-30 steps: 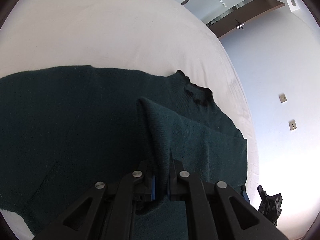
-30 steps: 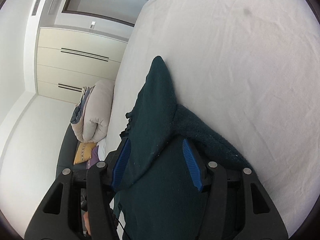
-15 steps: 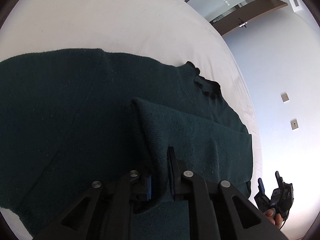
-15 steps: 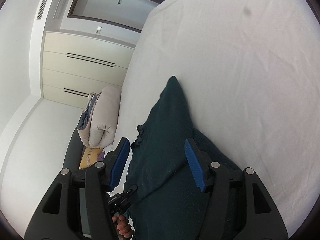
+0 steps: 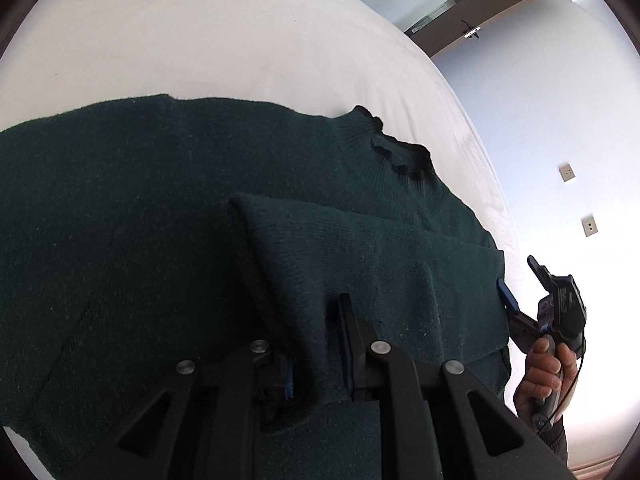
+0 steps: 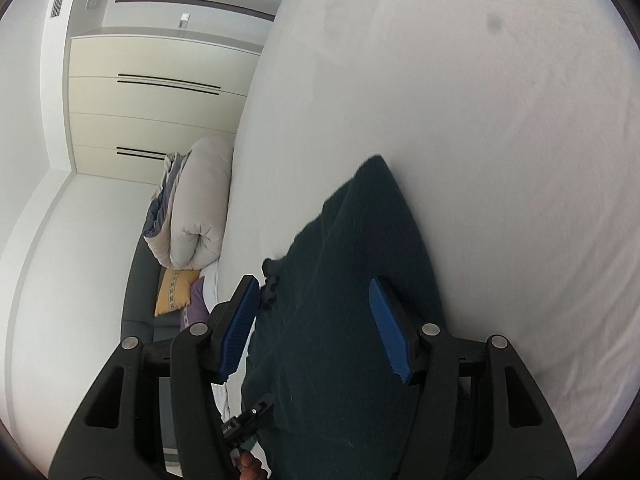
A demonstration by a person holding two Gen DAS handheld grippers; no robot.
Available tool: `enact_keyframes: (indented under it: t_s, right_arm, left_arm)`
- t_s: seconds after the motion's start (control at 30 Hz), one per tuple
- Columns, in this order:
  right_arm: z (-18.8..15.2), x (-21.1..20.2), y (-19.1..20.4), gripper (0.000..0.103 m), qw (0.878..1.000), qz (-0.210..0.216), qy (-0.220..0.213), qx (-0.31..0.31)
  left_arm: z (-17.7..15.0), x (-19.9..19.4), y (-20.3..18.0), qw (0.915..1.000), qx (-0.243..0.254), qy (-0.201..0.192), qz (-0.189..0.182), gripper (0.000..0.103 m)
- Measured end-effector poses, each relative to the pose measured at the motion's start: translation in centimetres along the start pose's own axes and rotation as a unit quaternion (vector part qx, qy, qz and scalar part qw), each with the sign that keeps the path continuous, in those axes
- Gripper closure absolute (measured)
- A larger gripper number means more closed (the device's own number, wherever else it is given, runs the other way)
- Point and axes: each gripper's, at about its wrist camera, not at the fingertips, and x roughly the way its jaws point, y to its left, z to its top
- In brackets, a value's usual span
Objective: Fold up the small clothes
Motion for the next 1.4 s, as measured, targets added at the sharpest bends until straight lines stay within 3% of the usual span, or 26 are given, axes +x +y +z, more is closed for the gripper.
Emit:
enact_keyframes:
  t_s: [0.23,0.4,0.43,0.5,0.57,0.63,0.7,0.77,0.87,1.0,1.1,1.27,1.4]
  right_arm:
    - [4.0,3.2,-0.7,0.046,0.999,0.002,0.044,0.01]
    - [-0.3,1.1,-0.6,0.046,0.997,0.0,0.065,-0.032]
    - [-1.5,0.5,-0.7,0.046,0.997,0.001,0.071,-0.042]
    - [-4.1,-1.2,-0.9,0.046,0.995,-0.006,0.08,-0.066]
    - [-6.2,-3.5,-0.7,0.046,0.994,-0.022,0.063,-0.087]
    - [-7.9,-5.8,-0.5,0.045,0.995,-0.01,0.05,-0.085]
    - [-9.7,-7.6,-0.4,0.043,0.996,0.011,0.041,-0.075]
    - [-11.6,-8.7,-0.6,0.043,0.996,0.015,0.04,-0.075]
    - [-14.3,-9.1,0.1,0.043,0.995,0.019,0.05,-0.08]
    - [-17.3,-8.6,1.8,0.043,0.993,0.03,0.067,-0.09]
    - [-19.1,-8.0,3.4,0.043,0.992,0.035,0.073,-0.097]
    - [-22.0,-7.3,5.8,0.043,0.989,0.038,0.087,-0.112]
    - [-23.5,-7.6,7.1,0.043,0.988,0.041,0.09,-0.12]
  left_arm:
    - [-0.3,-0.3,2.0,0.9987,-0.026,0.004,-0.043,0.087]
    - [-0.6,-0.7,2.3,0.9984,-0.025,-0.004,-0.05,0.087]
    - [-0.7,-1.0,2.4,0.9982,-0.027,-0.008,-0.052,0.083]
    - [-1.2,-2.2,3.0,0.9965,-0.041,-0.024,-0.068,0.065]
    - [-2.0,-4.6,3.7,0.9937,-0.056,-0.057,-0.078,0.028]
    - [-3.3,-7.9,5.0,0.9899,-0.07,-0.101,-0.072,0.017]
    - [-5.1,-11.3,7.1,0.9811,-0.101,-0.143,-0.082,0.017]
    - [-7.2,-14.7,10.5,0.9652,-0.153,-0.186,-0.102,0.017]
    - [-10.4,-19.4,16.0,0.9375,-0.229,-0.243,-0.099,0.017]
    - [-14.1,-23.6,22.9,0.8844,-0.342,-0.304,-0.092,0.017]
    - [-15.8,-25.1,26.4,0.8386,-0.407,-0.339,-0.128,0.017]
    - [-15.0,-25.4,29.0,0.794,-0.464,-0.369,-0.136,0.017]
    - [-15.5,-25.8,31.0,0.7386,-0.526,-0.399,-0.136,0.019]
